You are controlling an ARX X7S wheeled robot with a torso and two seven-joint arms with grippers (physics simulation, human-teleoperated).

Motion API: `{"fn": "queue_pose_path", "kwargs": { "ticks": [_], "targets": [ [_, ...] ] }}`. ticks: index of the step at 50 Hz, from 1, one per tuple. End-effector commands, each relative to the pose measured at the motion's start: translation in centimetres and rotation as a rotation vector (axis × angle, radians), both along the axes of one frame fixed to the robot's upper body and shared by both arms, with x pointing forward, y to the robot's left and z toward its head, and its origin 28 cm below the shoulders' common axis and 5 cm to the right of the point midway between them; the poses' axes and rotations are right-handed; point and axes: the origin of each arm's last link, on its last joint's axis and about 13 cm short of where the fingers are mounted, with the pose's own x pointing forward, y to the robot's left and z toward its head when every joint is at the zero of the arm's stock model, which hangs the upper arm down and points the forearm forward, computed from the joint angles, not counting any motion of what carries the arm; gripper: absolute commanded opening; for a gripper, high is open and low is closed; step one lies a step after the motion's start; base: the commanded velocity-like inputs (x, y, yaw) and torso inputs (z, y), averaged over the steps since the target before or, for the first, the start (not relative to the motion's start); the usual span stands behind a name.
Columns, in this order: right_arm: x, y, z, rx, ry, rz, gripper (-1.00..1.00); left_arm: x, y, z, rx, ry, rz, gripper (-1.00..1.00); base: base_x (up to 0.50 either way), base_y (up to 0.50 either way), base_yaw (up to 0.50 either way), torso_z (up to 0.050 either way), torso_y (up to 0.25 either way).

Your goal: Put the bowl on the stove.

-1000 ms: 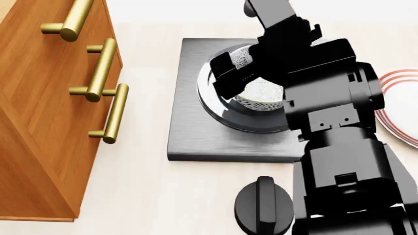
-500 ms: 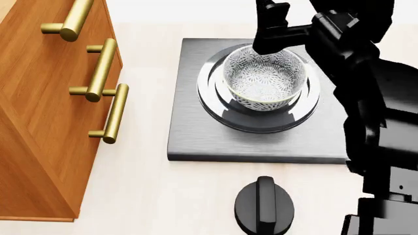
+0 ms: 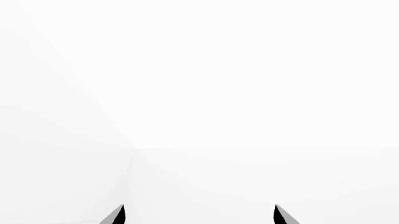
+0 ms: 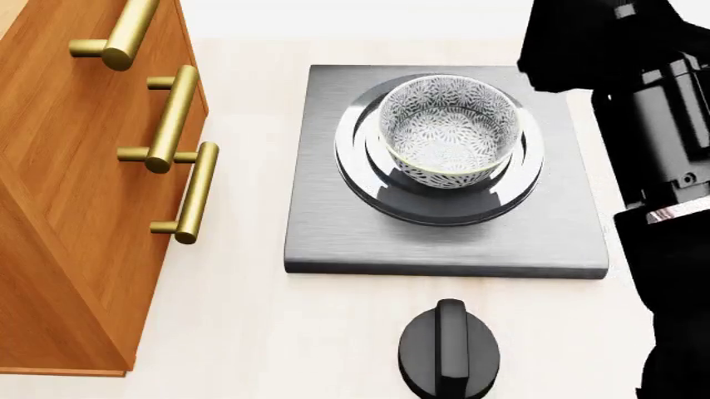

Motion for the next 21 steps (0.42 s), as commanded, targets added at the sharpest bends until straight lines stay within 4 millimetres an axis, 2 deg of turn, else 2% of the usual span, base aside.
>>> {"fn": "queue_pose_path", "kwargs": {
  "ticks": [1, 8, 14, 21],
  "targets": [
    [-2.6, -0.6, -1.0, 0.193, -0.119, -0.002, 1.0, 0.1, -0.1, 0.0, 0.0, 0.002, -0.004, 1.0, 0.0, 0.0, 0.0, 0.0, 0.0],
    [-3.9, -1.3, -1.2, 0.296, -0.183, -0.023, 1.0, 0.1, 0.0, -0.1, -0.003, 0.003, -0.005, 1.0, 0.0, 0.0, 0.0, 0.0, 0.0],
    [-4.9, -1.8, -1.0, 0.318, -0.195, -0.037, 1.0, 0.0, 0.1, 0.1, -0.005, -0.001, 0.003, 1.0, 0.0, 0.0, 0.0, 0.0, 0.0],
    [-6.8, -2.7, -0.7, 0.483, -0.341, 0.013, 1.0, 0.1, 0.1, 0.0, -0.006, 0.0, 0.002, 1.0, 0.0, 0.0, 0.0, 0.0, 0.0]
  ]
}}
